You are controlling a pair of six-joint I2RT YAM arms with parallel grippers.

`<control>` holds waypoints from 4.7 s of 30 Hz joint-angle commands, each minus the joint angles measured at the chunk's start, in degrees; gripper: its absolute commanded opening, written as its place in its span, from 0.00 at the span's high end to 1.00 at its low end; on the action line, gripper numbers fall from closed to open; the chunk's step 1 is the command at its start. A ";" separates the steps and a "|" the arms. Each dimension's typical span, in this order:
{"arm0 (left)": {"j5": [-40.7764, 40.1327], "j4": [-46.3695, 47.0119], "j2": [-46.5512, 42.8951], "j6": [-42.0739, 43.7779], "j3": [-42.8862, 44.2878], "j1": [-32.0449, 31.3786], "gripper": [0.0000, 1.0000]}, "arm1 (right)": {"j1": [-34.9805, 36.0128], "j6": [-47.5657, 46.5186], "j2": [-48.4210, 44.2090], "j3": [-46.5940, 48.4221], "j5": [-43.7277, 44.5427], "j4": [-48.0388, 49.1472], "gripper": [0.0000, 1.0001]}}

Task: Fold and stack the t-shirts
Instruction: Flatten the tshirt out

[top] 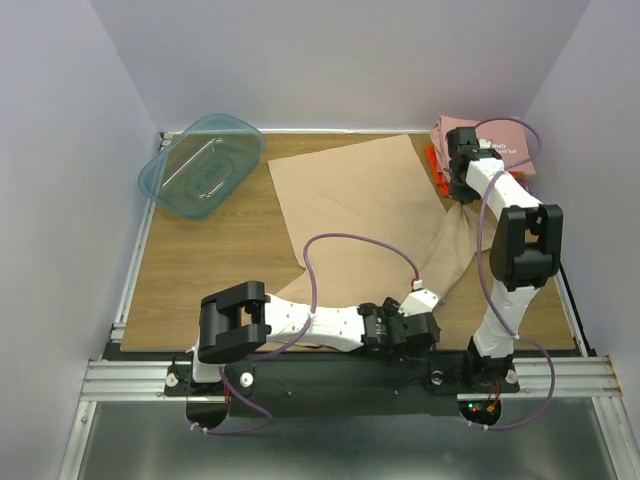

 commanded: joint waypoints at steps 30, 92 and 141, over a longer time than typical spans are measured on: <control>-6.62 8.62 1.75 13.10 1.25 49.25 0.02 | -0.90 5.20 -15.94 -28.70 -30.13 23.58 0.00; 0.67 5.29 2.10 7.91 4.65 59.44 0.02 | 29.16 16.61 -28.41 -46.09 -29.86 25.07 0.00; -3.64 0.43 -33.92 -23.91 -37.68 35.89 0.02 | 13.52 12.74 -27.52 -36.23 -13.42 21.47 0.00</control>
